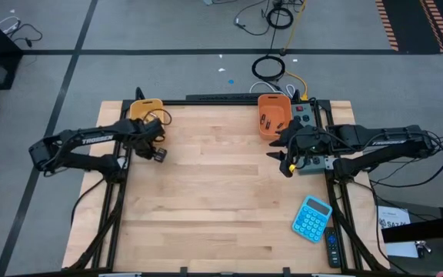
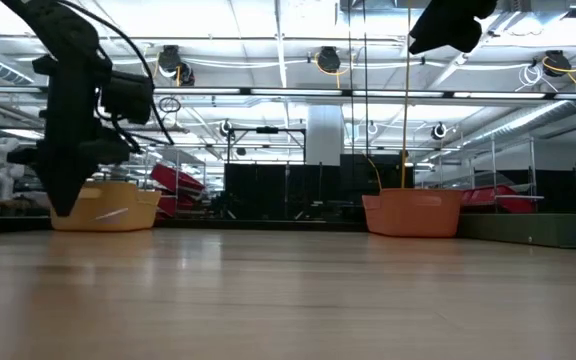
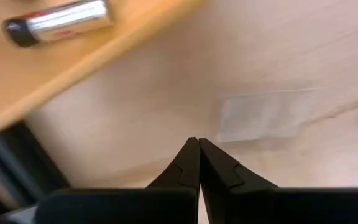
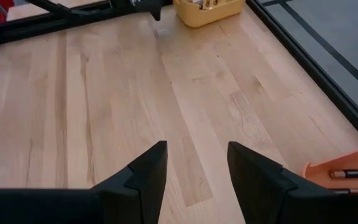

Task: Sort batteries
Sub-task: Put the silver battery into the yellow bin

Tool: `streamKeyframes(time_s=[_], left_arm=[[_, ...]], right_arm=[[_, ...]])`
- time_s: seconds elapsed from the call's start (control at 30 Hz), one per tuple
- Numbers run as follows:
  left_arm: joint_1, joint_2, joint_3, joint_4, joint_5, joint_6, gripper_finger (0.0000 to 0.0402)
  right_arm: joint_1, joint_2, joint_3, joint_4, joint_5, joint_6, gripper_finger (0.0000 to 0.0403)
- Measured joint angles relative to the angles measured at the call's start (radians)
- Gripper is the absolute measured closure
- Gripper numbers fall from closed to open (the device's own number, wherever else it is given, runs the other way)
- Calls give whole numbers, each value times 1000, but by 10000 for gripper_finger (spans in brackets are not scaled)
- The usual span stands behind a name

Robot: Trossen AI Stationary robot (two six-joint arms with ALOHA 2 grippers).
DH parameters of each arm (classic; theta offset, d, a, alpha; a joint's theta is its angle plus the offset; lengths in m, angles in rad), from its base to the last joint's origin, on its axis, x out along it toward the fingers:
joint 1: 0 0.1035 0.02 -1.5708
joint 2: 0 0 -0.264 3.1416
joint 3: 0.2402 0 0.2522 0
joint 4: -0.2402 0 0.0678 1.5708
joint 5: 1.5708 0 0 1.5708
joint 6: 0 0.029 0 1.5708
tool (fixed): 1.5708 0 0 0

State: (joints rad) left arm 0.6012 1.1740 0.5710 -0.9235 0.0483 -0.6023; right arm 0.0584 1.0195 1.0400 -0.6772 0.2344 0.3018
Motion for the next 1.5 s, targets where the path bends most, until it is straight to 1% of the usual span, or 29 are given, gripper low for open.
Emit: streamKeyframes(time_s=[0.1, 0.2, 0.27, 0.37, 0.43, 0.47, 0.53, 0.6, 0.7, 0.8, 0.87, 1.0, 1.07, 1.13, 1.23, 1.33, 1.4, 1.5], left_arm=[[-2, -27, 22, -2, 3, -20, 400], [-3, -62, 43, -2, 36, -22, 401], [-2, -75, 51, -4, 47, -39, 401], [-2, -86, 70, -1, 92, -73, 400], [-13, -93, 95, 20, 154, -82, 391], [-27, -97, 113, 40, 173, -96, 383], [-72, -106, 156, 77, 182, -121, 368], [-140, -106, 205, 126, 143, -126, 358], [-258, -79, 284, 191, 53, -116, 355], [-357, -38, 343, 241, -48, -99, 354], [-396, -9, 368, 276, -83, -98, 354], [-446, 68, 402, 291, -90, -98, 353], [-469, 107, 406, 295, -73, -98, 353], [-491, 142, 406, 312, -54, -98, 352], [-522, 184, 406, 340, -47, -98, 352], [-541, 210, 406, 387, -45, -96, 352], [-545, 216, 406, 423, -44, -96, 352], [-545, 216, 406, 471, -34, -87, 352]], right_arm=[[0, 0, 0, 8, 0, -6, 243], [0, 0, 0, 12, 0, -15, 243], [0, 0, 0, 14, 0, -24, 243], [0, 0, 0, 8, -1, -22, 243], [0, -3, 1, -76, -19, 48, 243], [0, -7, 0, -142, -54, 86, 243], [15, -15, -1, -220, -113, 123, 243], [53, -35, -1, -234, -134, 150, 243], [83, -52, 0, -229, -140, 159, 243], [99, -30, 0, -276, -144, 157, 243], [105, -3, 0, -305, -179, 153, 243], [127, 50, 0, -285, -257, 153, 243], [145, 79, 0, -276, -301, 165, 243], [162, 110, 0, -315, -336, 191, 243], [173, 154, 0, -422, -376, 247, 243], [174, 177, -9, -481, -376, 323, 243], [173, 162, -45, -462, -364, 396, 243], [173, 103, -142, -411, -354, 549, 243]])
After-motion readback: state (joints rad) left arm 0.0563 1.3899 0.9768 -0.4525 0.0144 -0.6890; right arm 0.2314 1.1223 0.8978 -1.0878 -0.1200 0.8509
